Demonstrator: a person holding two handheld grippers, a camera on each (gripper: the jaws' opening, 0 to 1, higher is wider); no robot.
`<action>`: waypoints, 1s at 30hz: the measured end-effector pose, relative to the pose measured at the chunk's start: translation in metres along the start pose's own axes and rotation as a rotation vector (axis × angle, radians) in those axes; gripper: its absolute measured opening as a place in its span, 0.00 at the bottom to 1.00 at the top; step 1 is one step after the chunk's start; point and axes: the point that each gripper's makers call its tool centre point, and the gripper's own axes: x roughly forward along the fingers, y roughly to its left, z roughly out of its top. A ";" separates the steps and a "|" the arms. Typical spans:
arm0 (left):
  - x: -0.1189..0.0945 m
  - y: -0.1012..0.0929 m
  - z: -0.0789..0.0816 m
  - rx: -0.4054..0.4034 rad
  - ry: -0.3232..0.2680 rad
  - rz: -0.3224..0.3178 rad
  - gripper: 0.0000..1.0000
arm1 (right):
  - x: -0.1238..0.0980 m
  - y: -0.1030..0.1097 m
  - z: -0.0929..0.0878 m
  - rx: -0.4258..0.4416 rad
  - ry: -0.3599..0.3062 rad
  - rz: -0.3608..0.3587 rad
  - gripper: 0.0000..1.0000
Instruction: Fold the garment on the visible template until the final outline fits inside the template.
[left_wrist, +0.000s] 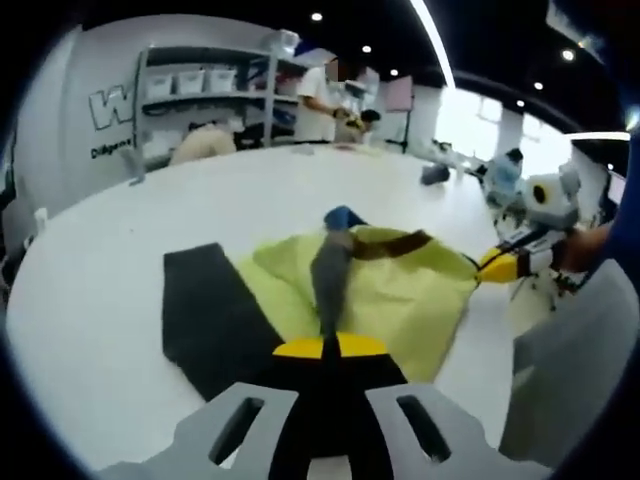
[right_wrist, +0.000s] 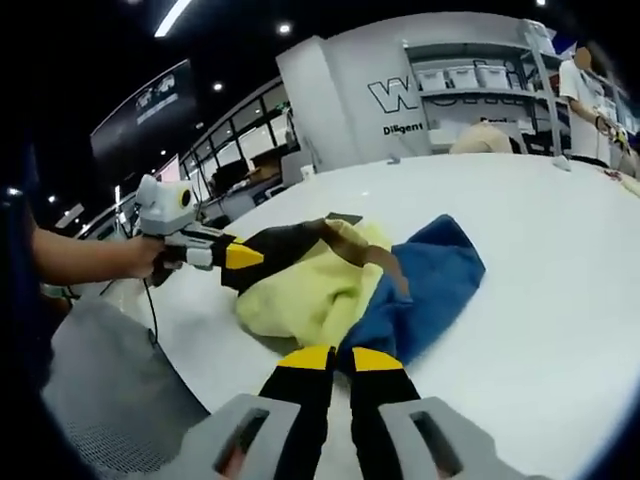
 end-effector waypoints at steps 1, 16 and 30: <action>-0.004 -0.001 0.002 0.002 -0.006 0.006 0.03 | 0.000 -0.001 0.000 0.003 -0.003 0.001 0.06; -0.069 0.007 0.010 0.024 -0.077 0.109 0.02 | 0.005 -0.001 0.002 0.006 -0.016 0.014 0.20; -0.107 -0.001 0.017 -0.002 -0.111 0.169 0.02 | 0.017 0.004 0.008 0.009 -0.027 0.014 0.33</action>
